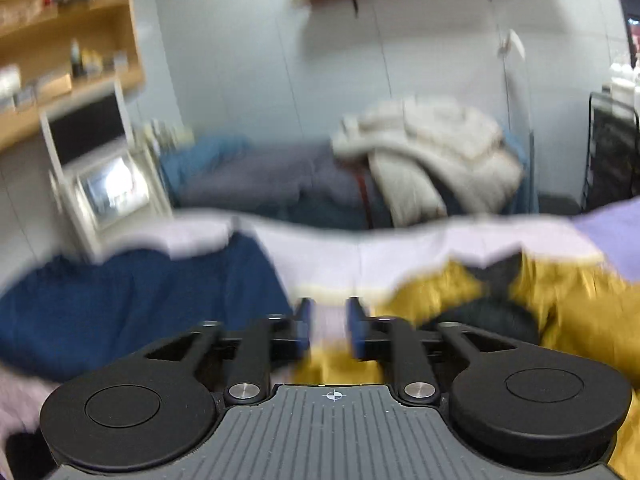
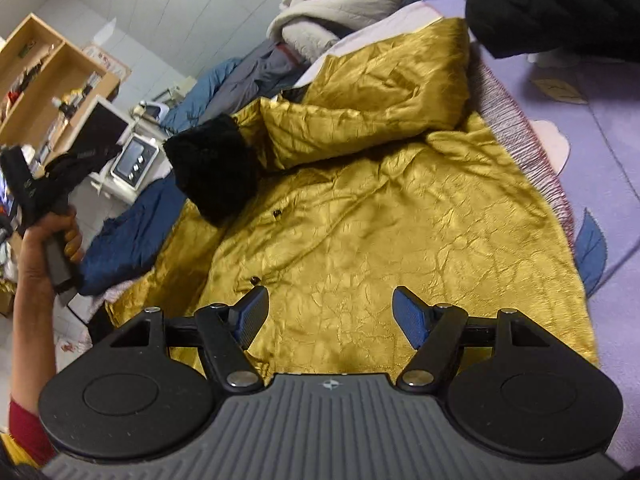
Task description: Fold large clothes
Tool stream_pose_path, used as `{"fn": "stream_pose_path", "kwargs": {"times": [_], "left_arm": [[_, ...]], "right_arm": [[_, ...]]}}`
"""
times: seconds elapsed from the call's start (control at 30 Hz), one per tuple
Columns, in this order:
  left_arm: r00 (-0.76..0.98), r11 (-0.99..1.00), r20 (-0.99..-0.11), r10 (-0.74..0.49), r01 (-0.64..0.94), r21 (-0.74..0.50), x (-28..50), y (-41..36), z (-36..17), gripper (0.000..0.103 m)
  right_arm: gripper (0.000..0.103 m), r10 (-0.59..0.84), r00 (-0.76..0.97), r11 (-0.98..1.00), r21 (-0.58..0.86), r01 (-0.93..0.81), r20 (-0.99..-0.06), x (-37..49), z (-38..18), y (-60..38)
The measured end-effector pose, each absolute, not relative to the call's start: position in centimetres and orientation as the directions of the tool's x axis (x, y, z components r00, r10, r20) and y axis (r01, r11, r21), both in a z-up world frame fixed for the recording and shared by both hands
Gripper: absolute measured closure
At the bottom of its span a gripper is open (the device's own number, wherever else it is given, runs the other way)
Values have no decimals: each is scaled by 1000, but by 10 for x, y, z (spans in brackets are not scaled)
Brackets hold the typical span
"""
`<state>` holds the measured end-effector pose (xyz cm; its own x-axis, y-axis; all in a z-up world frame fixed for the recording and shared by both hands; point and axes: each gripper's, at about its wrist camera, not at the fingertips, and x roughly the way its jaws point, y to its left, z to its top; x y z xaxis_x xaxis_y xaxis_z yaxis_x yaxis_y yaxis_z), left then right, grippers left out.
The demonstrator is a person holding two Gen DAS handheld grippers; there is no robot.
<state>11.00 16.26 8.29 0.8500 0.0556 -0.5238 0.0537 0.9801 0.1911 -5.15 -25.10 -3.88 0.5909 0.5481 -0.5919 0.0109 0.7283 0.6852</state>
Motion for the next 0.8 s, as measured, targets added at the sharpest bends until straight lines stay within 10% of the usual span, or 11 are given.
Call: {"fn": "stream_pose_path", "kwargs": {"times": [0.3, 0.6, 0.67, 0.8], "left_arm": [[732, 960, -622, -278, 190, -205, 83, 153, 38, 0], [715, 975, -668, -205, 209, -76, 117, 100, -21, 0], [709, 967, -674, -207, 254, -29, 126, 93, -25, 22], [800, 932, -574, -174, 321, 165, 132, 88, 15, 34]], "right_arm": [[29, 535, 589, 737, 676, 25, -605, -33, -37, -251], [29, 536, 563, 737, 674, 51, -628, -46, -48, -250], [29, 534, 571, 733, 678, 56, -624, -48, -47, -252], [29, 525, 583, 735, 676, 58, -620, -49, -45, -257]]}}
